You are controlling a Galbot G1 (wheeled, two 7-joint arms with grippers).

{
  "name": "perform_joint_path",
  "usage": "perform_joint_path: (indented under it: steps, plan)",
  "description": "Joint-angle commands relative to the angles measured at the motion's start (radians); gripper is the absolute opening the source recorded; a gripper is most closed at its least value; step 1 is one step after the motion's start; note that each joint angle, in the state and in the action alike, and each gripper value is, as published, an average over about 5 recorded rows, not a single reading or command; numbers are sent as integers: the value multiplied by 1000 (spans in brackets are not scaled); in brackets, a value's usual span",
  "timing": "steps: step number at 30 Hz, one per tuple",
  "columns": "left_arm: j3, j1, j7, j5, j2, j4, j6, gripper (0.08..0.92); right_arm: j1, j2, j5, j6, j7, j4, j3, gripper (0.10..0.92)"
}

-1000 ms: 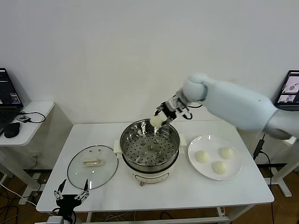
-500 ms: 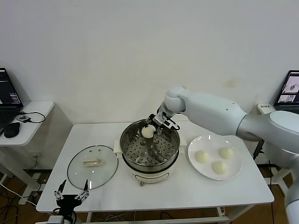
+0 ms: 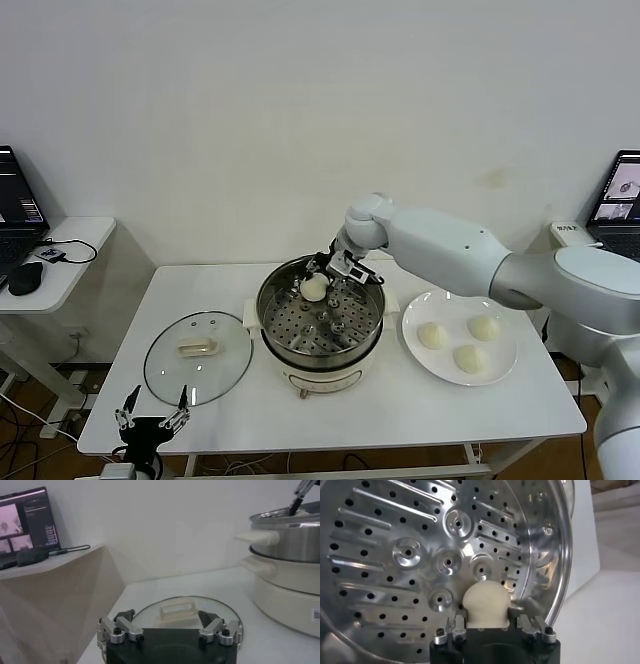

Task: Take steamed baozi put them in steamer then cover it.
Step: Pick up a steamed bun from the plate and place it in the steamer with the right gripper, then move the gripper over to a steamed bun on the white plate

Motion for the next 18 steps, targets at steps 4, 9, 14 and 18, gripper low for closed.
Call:
perform_joint_path:
  steps: [4,9,14,18]
  plan:
    - [1,4,0,4,1,-6,0,823,5,-2,-17,31,22,19,-1,678]
    - [2,6,3,-1,9,-13,3,823,67,-57,85,-47,-14,100,-30,800]
    - [3,7,8,-11,23,-23,7,823,152,-187,260,-231,-62,242,-63,822]
    - [1,1,9,-28,40,-30,16,823,241,-351,398,-426,-54,403,-91,823]
